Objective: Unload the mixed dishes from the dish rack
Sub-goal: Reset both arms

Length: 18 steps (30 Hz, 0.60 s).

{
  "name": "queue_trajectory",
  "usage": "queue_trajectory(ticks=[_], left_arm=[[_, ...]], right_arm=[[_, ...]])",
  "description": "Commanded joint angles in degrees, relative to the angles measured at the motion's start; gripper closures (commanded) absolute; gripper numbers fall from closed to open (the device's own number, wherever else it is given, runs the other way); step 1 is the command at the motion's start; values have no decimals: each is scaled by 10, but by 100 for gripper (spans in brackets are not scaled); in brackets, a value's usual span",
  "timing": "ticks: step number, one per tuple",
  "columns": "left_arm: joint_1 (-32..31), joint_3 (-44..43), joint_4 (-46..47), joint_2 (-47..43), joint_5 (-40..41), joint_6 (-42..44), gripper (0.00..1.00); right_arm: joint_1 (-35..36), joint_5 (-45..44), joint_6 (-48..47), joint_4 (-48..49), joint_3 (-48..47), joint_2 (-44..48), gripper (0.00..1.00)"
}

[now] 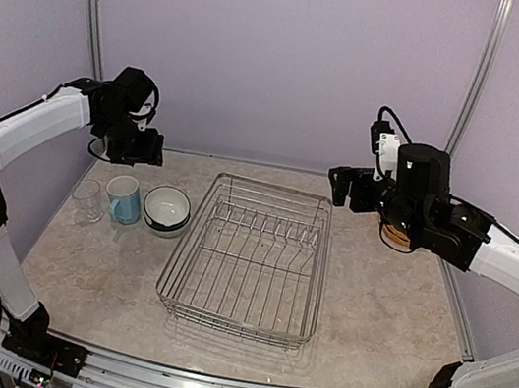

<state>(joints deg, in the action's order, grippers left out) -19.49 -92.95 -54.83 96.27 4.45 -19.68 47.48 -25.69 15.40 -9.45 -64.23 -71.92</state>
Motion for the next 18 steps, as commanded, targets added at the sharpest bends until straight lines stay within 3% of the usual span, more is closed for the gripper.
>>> queue_trajectory(ticks=[1, 9, 14, 18], left_arm=[[-3, 44, 77, -75, -29, 9, 26], [2, 148, 249, -278, -88, 38, 9], [2, 123, 270, -371, -106, 53, 2], [2, 86, 258, -419, -114, 53, 1]], right_arm=[[-18, -73, 42, -51, -1, 50, 0], [-19, -100, 15, -83, -19, 149, 0], [-19, -76, -24, -81, -53, 213, 0], [-19, -49, -52, -71, -69, 247, 0]])
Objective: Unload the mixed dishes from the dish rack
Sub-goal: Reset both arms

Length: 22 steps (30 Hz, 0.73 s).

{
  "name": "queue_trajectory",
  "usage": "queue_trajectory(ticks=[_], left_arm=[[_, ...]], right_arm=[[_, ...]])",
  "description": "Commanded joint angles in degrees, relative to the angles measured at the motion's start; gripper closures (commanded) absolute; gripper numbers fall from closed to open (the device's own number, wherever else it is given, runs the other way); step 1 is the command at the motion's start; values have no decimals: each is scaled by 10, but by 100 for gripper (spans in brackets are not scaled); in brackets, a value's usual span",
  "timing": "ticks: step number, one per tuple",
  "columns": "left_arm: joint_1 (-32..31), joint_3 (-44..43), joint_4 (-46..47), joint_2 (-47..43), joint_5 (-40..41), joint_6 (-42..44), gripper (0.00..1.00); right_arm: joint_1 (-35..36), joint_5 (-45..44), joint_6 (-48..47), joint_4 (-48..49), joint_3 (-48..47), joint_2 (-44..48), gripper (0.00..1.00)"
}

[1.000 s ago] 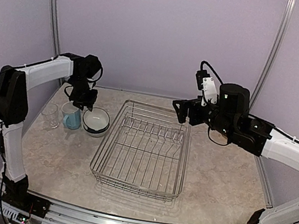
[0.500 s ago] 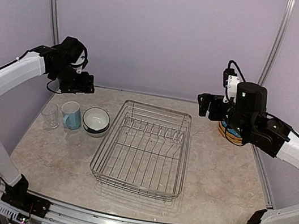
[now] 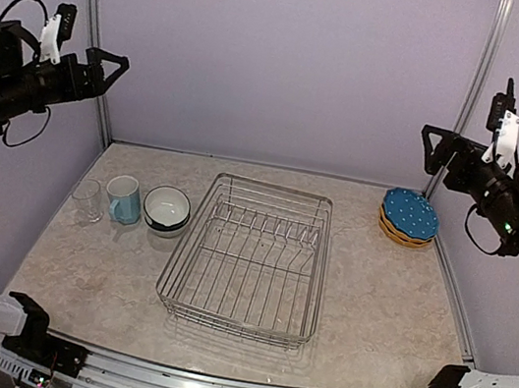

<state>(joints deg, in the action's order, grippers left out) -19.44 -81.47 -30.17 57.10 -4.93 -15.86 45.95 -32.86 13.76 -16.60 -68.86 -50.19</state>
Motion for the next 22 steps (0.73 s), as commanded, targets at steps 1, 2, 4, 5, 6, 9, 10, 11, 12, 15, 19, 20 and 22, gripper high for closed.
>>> queue_trajectory(ticks=[1, 2, 4, 5, 6, 9, 10, 11, 12, 15, 19, 20, 22], left_arm=[[1, -34, 11, -35, -19, 13, 1], [1, -39, 13, -48, -18, 11, 1], [1, -46, 17, -72, -13, 11, 1], [2, -49, 19, -85, -10, 11, 1], [1, -51, 22, -93, -8, 11, 1], [1, -53, 32, -122, 1, 14, 1], [2, -53, 35, -130, 4, 16, 1], [2, -53, 38, -134, 6, 19, 1], [2, -55, 38, -138, 9, 20, 1], [2, -60, 34, -143, 17, 24, 1], [2, -60, 31, -143, 21, 23, 1], [2, -61, 31, -142, 23, 21, 1], [1, -60, 31, -137, 25, 19, 1]], right_arm=[[-3, 24, -40, 0, -27, 34, 0], [-3, 26, -43, -1, -32, 37, 0], [-3, 30, -49, -2, -40, 38, 0], [-3, 33, -52, -1, -43, 39, 0], [-4, 35, -54, 1, -44, 39, 0], [-3, 39, -59, 10, -46, 39, 0], [-3, 39, -60, 12, -46, 39, 0], [-4, 40, -62, 14, -46, 39, 0], [-4, 42, -62, 16, -45, 39, 0], [-3, 43, -63, 23, -40, 43, 0], [-3, 47, -67, 36, -22, 60, 0], [-3, 49, -73, 36, -19, 61, 0], [-3, 11, -68, 12, -33, 52, 0]])
